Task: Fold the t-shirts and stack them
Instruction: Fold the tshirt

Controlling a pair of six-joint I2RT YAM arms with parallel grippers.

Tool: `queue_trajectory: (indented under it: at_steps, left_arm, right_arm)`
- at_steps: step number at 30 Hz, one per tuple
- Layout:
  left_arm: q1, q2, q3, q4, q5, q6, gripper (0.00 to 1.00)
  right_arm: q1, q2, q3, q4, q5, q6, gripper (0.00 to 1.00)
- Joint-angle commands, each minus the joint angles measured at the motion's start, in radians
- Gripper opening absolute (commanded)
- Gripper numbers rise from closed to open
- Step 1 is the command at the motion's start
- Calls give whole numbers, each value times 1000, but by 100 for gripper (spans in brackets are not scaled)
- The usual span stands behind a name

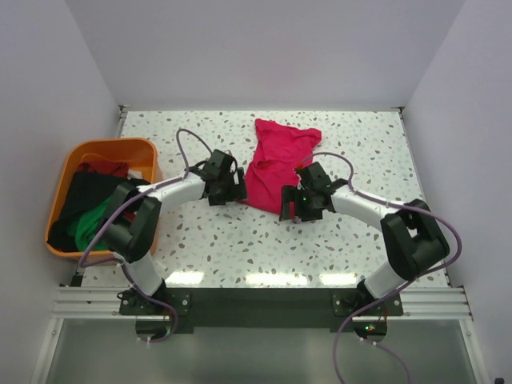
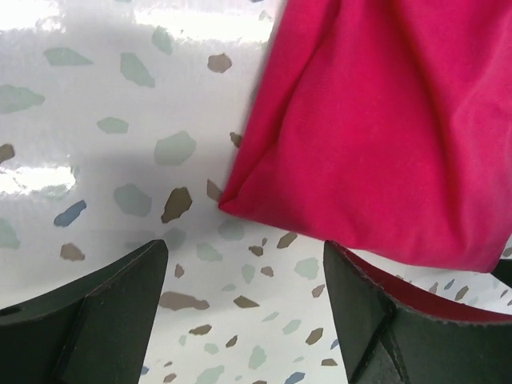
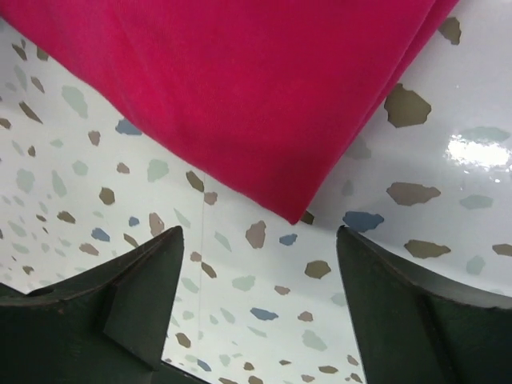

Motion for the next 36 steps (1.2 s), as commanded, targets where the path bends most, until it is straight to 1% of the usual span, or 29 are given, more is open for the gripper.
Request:
queue_trajectory:
  at_steps: [1,2,3,4,5,7,8,9,10,11,12,13,14,15,17,19,20,22,23,25,26,27,29,31,32,34,36]
  left_arm:
    - [4,24,13,105,22,-5,82]
    - [4,33,19,109,24,-5,78]
    - [4,53,20,114,24,-5,76]
    - [4,62,26,116,27,-7,72]
    - [4,74,27,120,27,-5,70]
    - [2,105,30,125,35,-5,64]
    - [2,120,31,128,33,-4,58]
    - [4,125,30,134,38,-5,56]
    - [1,130,27,145,42,-5,52]
    - [1,140,22,148,44,-7,41]
    - [1,144,20,148,49,-4,34]
    - [-2,147,16,149,58,1,14]
    - [-5,142,13,149,58,4,3]
    - [-14,136,8,145,50,7,0]
    - [-25,99,-22,146,35,9,0]
    - [-39,58,-76,142,35,4,0]
    - [-53,0,-104,142,32,-2,0]
    - [-68,-68,-180,131,29,-16,0]
    - [-82,-139,-205,120,21,-25,0]
    - [-138,-215,-260,58,6,-46,0]
    - [-195,-290,-274,33,-11,-60,0]
    - [-221,-325,-300,-11,-13,-69,0]
    - [-255,-425,-331,-30,1,-105,0]
    - [-258,-480,-366,-39,57,-137,0]
    - [-261,-528,-368,-45,59,-145,0]
    - [-263,-562,-343,-77,17,-154,0]
    - [-264,-591,-310,-90,-10,-149,0]
  right_arm:
    - [-6,32,8,87,-19,35,78]
    - [-7,41,16,92,-14,37,75]
    - [-7,49,16,98,-16,40,73]
    - [-7,65,18,103,-19,41,71]
    - [-4,72,18,107,-22,43,71]
    - [-7,90,18,109,-26,46,63]
    - [-6,93,18,118,-32,52,61]
    - [-6,98,16,121,-31,52,54]
    - [-6,101,15,124,-29,53,50]
    - [-4,102,11,124,-16,55,45]
    - [-6,104,11,121,-14,55,32]
    - [-6,104,7,117,-11,56,26]
    - [-4,98,2,112,-13,58,21]
    - [-3,90,-5,114,-14,60,15]
    - [-1,58,-31,109,-17,58,11]
    - [2,31,-59,91,-20,46,2]
    - [3,-12,-70,69,-22,43,0]
    - [16,-63,-116,40,-37,38,0]
    - [23,-95,-133,5,-46,38,0]
    - [45,-202,-181,-46,-93,32,0]
    - [52,-242,-197,-96,-103,36,0]
    - [77,-331,-226,-122,-114,41,0]
    - [89,-414,-240,-196,-155,49,0]
    - [91,-524,-228,-248,-157,32,0]
    - [92,-552,-216,-300,-131,27,0]
    - [89,-580,-167,-334,-118,15,0]
    - [88,-571,-128,-359,-102,9,0]
